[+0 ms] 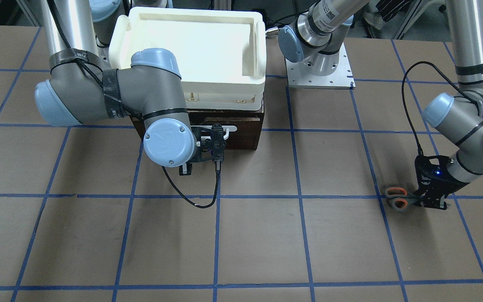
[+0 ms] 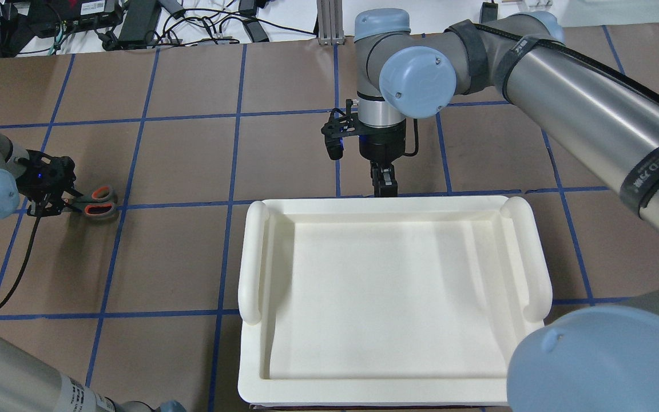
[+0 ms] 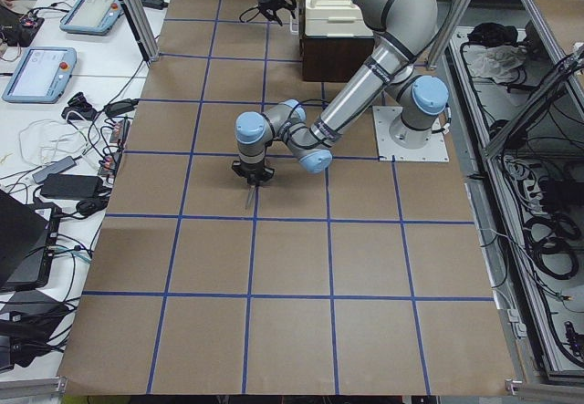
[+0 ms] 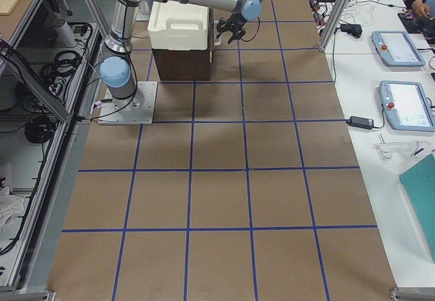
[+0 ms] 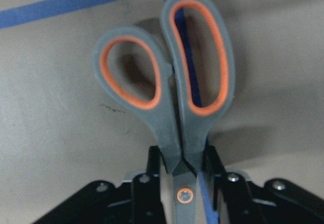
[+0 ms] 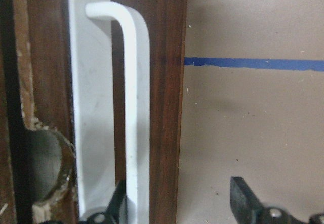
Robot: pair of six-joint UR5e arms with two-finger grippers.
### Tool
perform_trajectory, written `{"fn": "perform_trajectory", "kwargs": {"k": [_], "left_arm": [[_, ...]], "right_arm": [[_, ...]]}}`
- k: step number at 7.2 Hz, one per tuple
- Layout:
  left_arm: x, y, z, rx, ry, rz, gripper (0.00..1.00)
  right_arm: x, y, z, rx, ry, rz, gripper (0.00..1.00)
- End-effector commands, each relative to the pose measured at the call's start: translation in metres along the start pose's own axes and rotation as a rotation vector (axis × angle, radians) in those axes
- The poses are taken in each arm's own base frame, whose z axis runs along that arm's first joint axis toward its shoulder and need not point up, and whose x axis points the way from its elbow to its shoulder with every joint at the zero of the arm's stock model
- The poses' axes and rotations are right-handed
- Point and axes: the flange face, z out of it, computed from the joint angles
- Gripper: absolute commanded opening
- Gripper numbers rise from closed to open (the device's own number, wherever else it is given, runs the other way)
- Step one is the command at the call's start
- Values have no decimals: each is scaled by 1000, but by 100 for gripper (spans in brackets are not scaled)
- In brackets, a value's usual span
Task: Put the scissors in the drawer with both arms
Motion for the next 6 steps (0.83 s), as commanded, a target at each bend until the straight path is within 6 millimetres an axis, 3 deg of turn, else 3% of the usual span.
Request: {"fn": "perform_trajectory", "kwargs": {"k": [1,4,6], "left_arm": [[-7,-4,-20,-21,-19,15,0],[-17,-9,-54,-15,-18,29,0],[-35,-36,-77,-31,-35,82,0]], "right_arm": [[4,2,-4,-22,40,-19,52],[8,3,-13,-38,84,-48,48],[12,4,-24,-60,116,-72,44]]}}
